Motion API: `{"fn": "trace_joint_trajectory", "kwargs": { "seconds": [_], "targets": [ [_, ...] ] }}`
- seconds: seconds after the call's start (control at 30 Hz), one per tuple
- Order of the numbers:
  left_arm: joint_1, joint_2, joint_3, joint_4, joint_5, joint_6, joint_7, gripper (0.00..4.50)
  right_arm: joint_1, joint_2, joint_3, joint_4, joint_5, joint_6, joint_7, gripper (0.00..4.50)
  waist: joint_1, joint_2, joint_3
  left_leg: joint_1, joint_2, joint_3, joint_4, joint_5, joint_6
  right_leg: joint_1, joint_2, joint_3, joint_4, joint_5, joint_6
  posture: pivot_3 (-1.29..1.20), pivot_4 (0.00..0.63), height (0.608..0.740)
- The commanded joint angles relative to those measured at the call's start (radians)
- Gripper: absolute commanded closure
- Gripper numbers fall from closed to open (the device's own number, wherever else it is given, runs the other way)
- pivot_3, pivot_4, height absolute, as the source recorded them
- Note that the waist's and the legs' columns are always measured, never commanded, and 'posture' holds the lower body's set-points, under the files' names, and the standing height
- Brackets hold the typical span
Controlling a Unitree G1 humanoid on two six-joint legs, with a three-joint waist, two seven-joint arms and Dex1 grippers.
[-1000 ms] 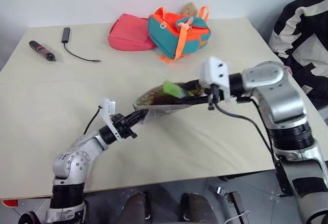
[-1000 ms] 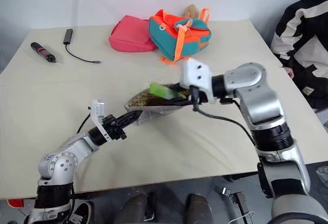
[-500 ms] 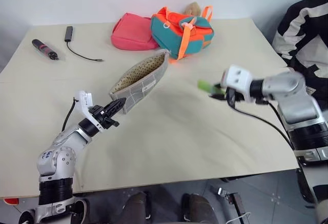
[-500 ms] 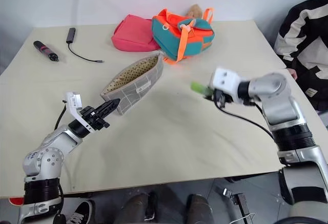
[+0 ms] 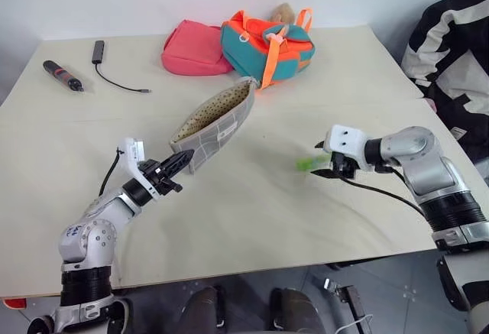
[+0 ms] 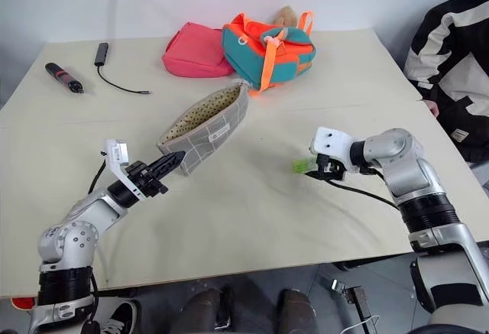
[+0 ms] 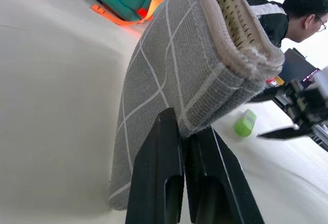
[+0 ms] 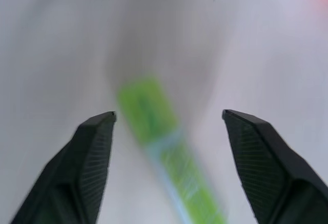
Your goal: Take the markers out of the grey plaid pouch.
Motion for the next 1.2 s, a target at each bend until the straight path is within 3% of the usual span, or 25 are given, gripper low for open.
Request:
{"fn": "trace_joint_trajectory", "kwargs": {
  "seconds": [0.03, 0.2, 0.4, 0.73, 1.2],
  "targets": [
    [-0.011, 0.041, -0.038, -0.073, -0.005, 0.030, -0.037, 4.50, -0.078, 0.032, -0.091, -0.167, 0.152, 0.116, 0.016, 1.11, 0.000, 0.001, 0.000, 0.000, 0.000, 0.000, 0.000, 0.000, 0.000, 0.000, 0.000, 0.000, 0.000, 0.000, 0.000, 0.00, 0.150, 0.740],
    [-0.030, 0.109, -0.127, -0.118, 0.037, 0.061, -0.072, 4.50, -0.144, 0.131, -0.050, -0.315, 0.204, 0.168, -0.017, 1.11, 0.002, 0.000, 0.000, 0.000, 0.002, 0.000, 0.000, -0.003, -0.005, 0.000, -0.001, 0.001, 0.000, 0.000, -0.001, 0.00, 0.150, 0.740],
    [-0.098, 0.087, -0.163, -0.118, 0.029, 0.100, -0.049, 4.50, -0.189, 0.140, 0.096, -0.274, 0.047, 0.019, -0.001, 2.96, 0.006, 0.000, 0.000, -0.002, -0.002, 0.000, 0.000, -0.003, -0.003, -0.002, -0.001, 0.001, 0.001, 0.000, 0.000, 0.00, 0.150, 0.740],
    [-0.057, 0.069, -0.137, -0.164, 0.002, 0.136, -0.041, 4.50, -0.205, 0.164, 0.138, -0.166, -0.067, -0.131, -0.020, 2.96, -0.001, 0.000, 0.000, -0.002, -0.002, 0.001, 0.000, 0.001, 0.003, -0.002, 0.001, 0.001, 0.002, 0.002, 0.002, 0.00, 0.150, 0.740],
    [-0.040, 0.069, -0.160, -0.176, 0.035, 0.134, -0.044, 4.50, -0.231, 0.176, 0.046, -0.262, 0.092, 0.089, 0.014, 2.96, 0.002, 0.000, 0.000, -0.002, -0.002, 0.000, 0.000, 0.000, 0.002, -0.002, 0.000, 0.001, 0.002, 0.002, 0.002, 0.00, 0.150, 0.740]
  ]
}}
